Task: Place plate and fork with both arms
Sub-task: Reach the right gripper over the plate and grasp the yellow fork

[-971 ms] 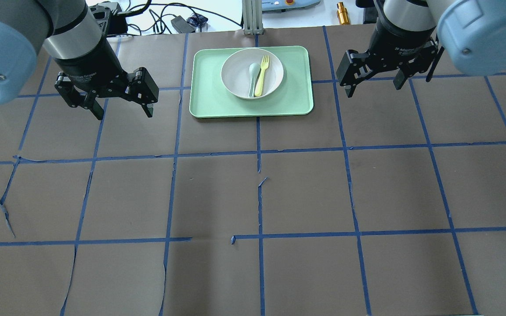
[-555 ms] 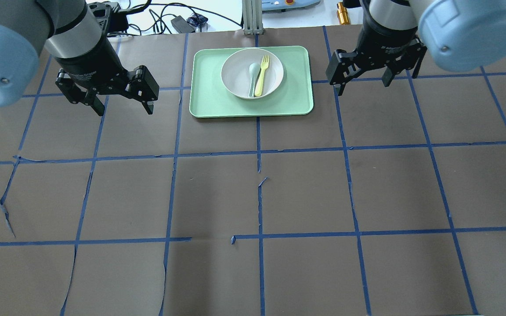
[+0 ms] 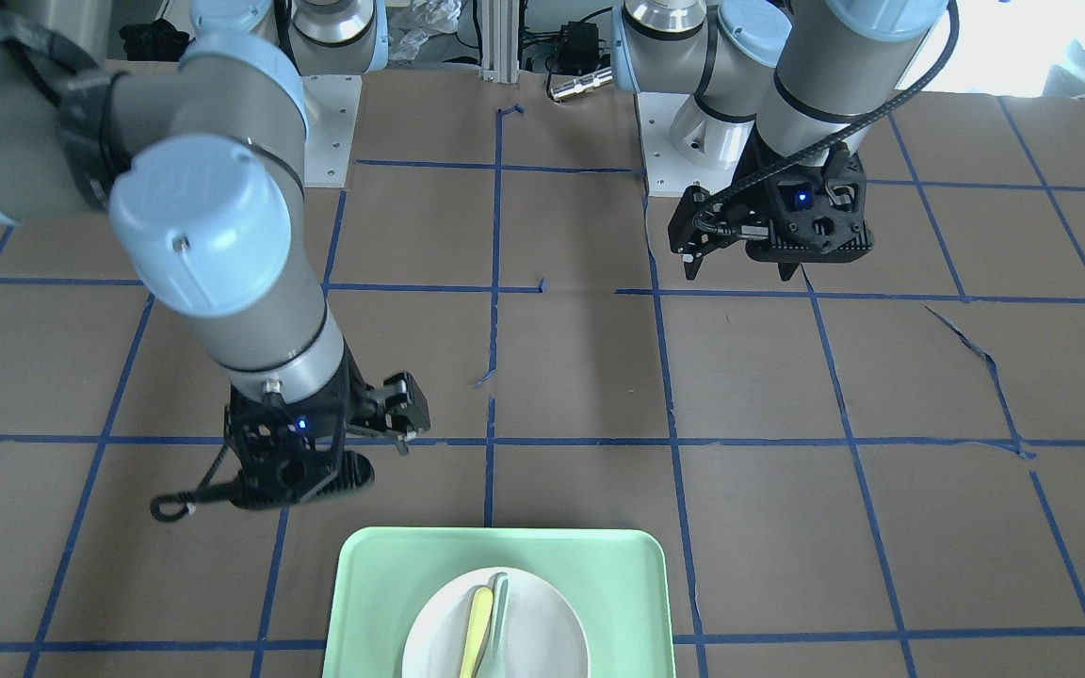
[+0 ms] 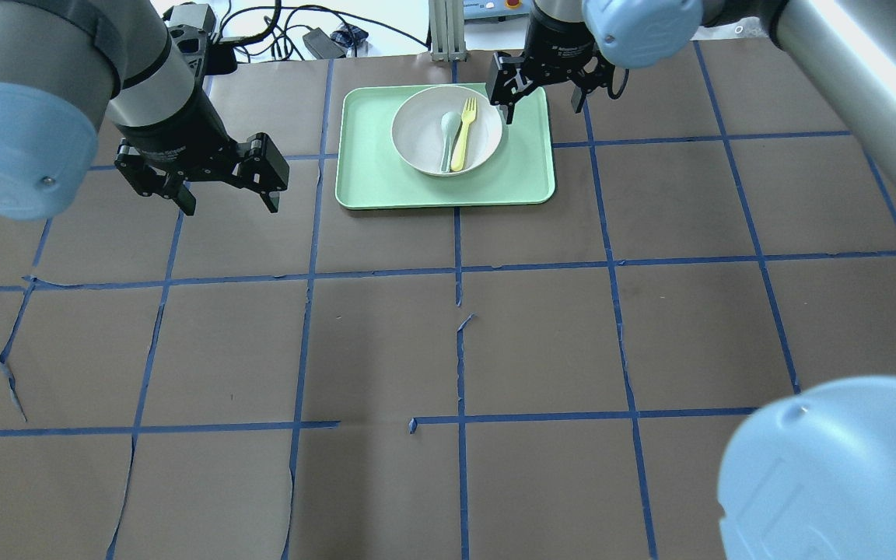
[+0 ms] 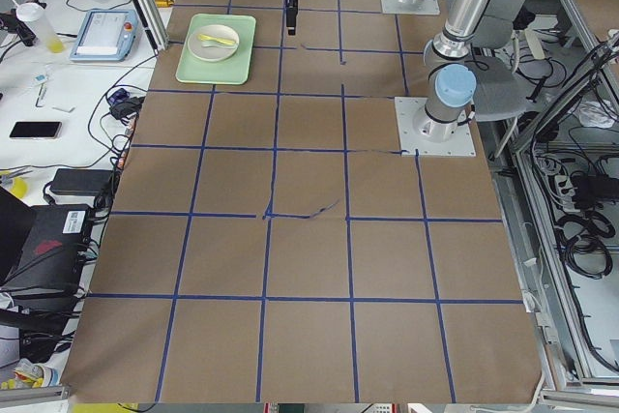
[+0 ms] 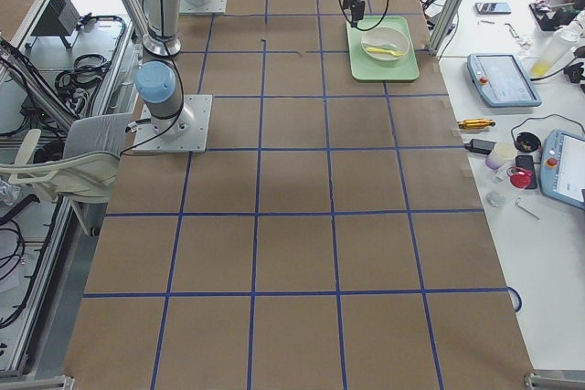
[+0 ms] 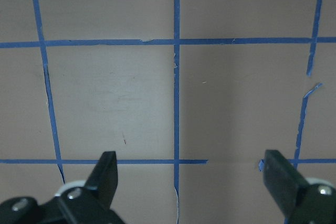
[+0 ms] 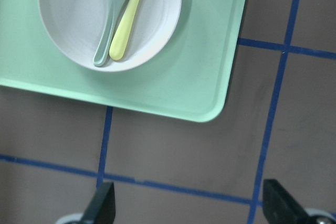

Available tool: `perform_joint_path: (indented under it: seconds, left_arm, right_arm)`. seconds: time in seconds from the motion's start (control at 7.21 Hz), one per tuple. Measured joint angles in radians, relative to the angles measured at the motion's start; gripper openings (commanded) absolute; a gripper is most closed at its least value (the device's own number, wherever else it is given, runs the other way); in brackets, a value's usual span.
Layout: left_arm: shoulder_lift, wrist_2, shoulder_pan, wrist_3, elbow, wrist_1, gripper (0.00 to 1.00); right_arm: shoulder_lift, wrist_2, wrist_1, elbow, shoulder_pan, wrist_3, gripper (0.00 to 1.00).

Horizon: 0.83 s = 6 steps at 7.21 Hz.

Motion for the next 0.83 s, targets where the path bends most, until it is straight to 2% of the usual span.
perform_joint_path:
  seconds: [0.28, 0.42, 0.55, 0.83]
  left_arm:
    - [0.004, 0.006, 0.000, 0.001, -0.029, 0.027, 1.00]
    - [0.007, 0.008, 0.000, 0.001, -0.033, 0.029, 1.00]
    - [0.010, 0.010, 0.000, 0.002, -0.035, 0.030, 1.00]
    - [0.013, 0.011, 0.000, 0.001, -0.036, 0.029, 1.00]
  right_arm:
    - [0.176, 0.007, -0.086, -0.126, 0.017, 0.054, 1.00]
    - [0.265, 0.012, -0.118, -0.198, 0.025, 0.070, 0.95]
    - [0.331, 0.017, -0.138, -0.262, 0.031, 0.086, 0.77]
    - [0.385, 0.026, -0.154, -0.314, 0.036, 0.112, 0.74]
